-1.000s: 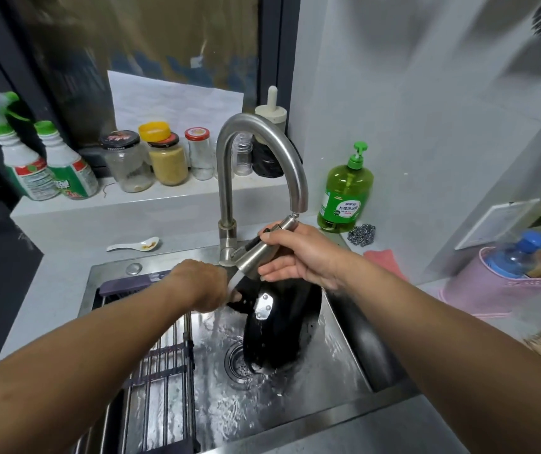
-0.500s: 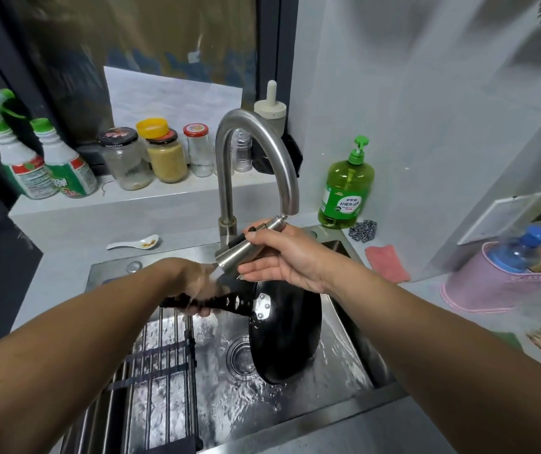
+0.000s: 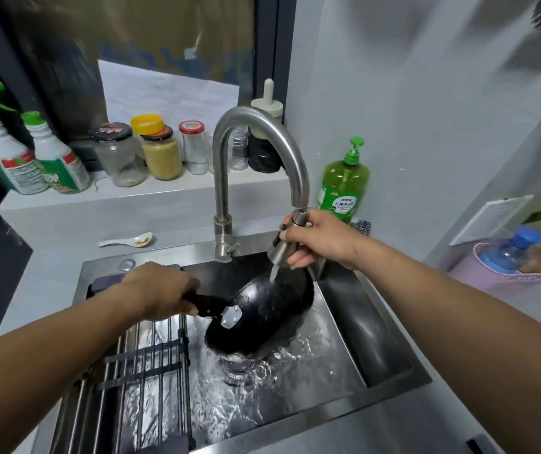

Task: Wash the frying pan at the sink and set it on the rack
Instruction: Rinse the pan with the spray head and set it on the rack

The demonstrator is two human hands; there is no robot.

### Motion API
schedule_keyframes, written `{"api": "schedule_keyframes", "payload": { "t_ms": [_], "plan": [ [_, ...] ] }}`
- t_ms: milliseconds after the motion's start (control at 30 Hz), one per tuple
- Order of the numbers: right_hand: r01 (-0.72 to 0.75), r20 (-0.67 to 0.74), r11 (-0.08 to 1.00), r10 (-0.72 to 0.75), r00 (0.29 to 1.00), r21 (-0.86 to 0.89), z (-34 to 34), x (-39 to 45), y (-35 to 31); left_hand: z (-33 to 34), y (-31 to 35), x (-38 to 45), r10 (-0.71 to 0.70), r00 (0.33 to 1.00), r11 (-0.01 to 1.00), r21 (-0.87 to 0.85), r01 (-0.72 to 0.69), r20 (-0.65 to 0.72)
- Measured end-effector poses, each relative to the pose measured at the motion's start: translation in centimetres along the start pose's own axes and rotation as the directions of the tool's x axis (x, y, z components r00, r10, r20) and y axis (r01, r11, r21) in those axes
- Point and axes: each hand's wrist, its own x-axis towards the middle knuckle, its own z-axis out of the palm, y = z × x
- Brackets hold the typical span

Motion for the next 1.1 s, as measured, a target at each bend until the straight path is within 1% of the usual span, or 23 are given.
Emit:
{"api": "schedule_keyframes", "payload": {
  "t_ms": [67, 167, 267, 333, 400, 433, 500, 567, 600, 667, 733, 800, 933, 1100],
  "plan": [
    [0.005, -0.013, 1.0, -0.005, 1.0, 0.014, 0.1, 0.5, -0.1, 0.0, 0.5, -0.7, 0.009, 0.996, 0.997, 0.083, -0.002, -0.089],
    [-0.013, 0.025, 1.0, 0.014, 1.0, -0.022, -0.2, 0.3, -0.5, 1.5, 1.1, -1.6, -0.031, 0.983, 0.986, 0.156, 0.06, -0.181],
    [-0.051, 0.096, 0.997, 0.056, 0.994, -0.053, -0.5, -0.3, -0.8, 3.7, 1.7, -2.3, -0.045, 0.973, 0.968, 0.229, 0.099, -0.228],
    [-0.066, 0.142, 0.997, 0.07, 0.987, -0.036, -0.4, -0.5, -0.8, 4.5, 2.1, -2.6, -0.052, 0.967, 0.957, 0.264, 0.12, -0.251],
    [-0.066, 0.149, 0.998, 0.065, 0.987, 0.002, -0.1, -0.4, -0.7, 4.7, 1.9, -2.7, -0.083, 0.952, 0.961, 0.228, 0.154, -0.293],
    [-0.057, 0.129, 0.998, 0.055, 0.99, 0.017, 0.0, -0.2, -0.5, 4.7, 1.7, -2.7, -0.114, 0.943, 0.968, 0.179, 0.176, -0.311],
    [-0.024, 0.045, 1.0, 0.024, 0.999, 0.0, 0.2, 0.0, -0.3, 5.1, 1.1, -2.6, -0.157, 0.926, 0.979, 0.071, 0.192, -0.345],
    [0.004, -0.038, 0.998, -0.006, 0.999, -0.056, 0.0, 0.1, -0.4, 5.8, 0.7, -2.8, -0.186, 0.913, 0.981, -0.022, 0.192, -0.364],
    [0.01, -0.051, 0.997, -0.015, 0.999, -0.08, -0.2, 0.1, -0.5, 6.2, 0.6, -2.9, -0.204, 0.911, 0.979, -0.058, 0.197, -0.359],
    [0.017, -0.031, 0.995, -0.02, 0.999, -0.102, -0.3, -0.2, -0.5, 6.5, 0.9, -3.1, -0.238, 0.914, 0.971, -0.114, 0.212, -0.328],
    [0.036, -0.022, 0.994, -0.039, 0.999, -0.101, -0.1, -0.4, -0.4, 6.4, 1.2, -2.9, -0.258, 0.925, 0.964, -0.132, 0.23, -0.279],
    [0.077, -0.061, 0.992, -0.084, 0.995, -0.102, 0.3, -0.2, -0.3, 6.3, 1.5, -2.4, -0.255, 0.933, 0.966, -0.115, 0.233, -0.254],
    [0.168, -0.158, 0.985, -0.174, 0.972, -0.051, 0.5, -0.1, -0.6, 5.9, 2.2, -2.0, -0.254, 0.94, 0.967, -0.051, 0.249, -0.229],
    [0.193, -0.144, 0.968, -0.217, 0.966, -0.161, 0.4, -0.6, -0.5, 5.5, 2.0, -2.1, -0.277, 0.93, 0.96, -0.041, 0.276, -0.241]
  ]
}}
